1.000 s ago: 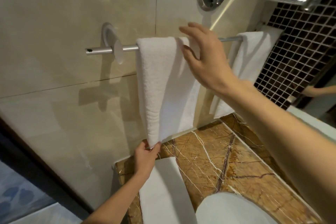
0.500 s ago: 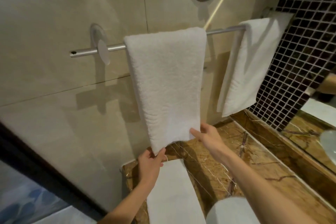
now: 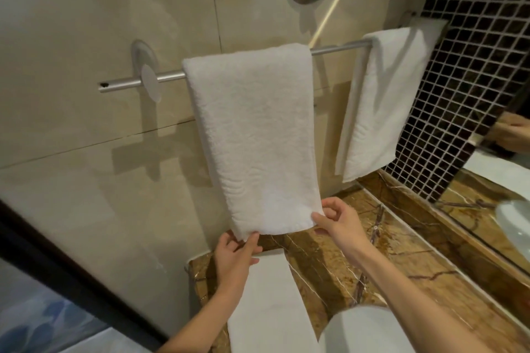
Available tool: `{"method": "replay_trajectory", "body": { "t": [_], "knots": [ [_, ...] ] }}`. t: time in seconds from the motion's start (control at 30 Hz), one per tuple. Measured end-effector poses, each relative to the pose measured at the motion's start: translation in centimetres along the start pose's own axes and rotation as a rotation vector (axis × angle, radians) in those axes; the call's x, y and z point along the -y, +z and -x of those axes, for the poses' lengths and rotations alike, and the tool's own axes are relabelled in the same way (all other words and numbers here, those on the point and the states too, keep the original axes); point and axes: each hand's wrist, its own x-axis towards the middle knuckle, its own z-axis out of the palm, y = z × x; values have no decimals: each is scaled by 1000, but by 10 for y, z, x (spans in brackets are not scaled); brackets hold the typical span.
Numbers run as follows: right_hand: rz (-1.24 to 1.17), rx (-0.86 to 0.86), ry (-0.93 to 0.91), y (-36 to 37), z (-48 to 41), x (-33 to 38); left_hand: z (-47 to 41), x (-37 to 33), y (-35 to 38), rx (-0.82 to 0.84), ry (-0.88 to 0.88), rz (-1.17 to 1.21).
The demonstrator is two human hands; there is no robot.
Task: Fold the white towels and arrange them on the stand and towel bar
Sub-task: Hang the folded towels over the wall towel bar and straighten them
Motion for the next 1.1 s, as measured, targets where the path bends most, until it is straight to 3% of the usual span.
{"method": "replay_trajectory", "body": {
  "t": [0.1, 0.4, 0.8, 1.1],
  "knots": [
    [32, -24, -18, -4, 5, -2, 4, 1, -2, -23, 27, 62],
    [-11, -60, 44, 1, 16, -5, -3, 3, -19, 41, 129, -75],
    [-97, -151, 63, 9, 12, 4, -13, -1, -27, 197, 85, -132],
    [-33, -184, 67, 14, 8, 2, -7, 3, -28, 182, 101, -187]
  ]
}}
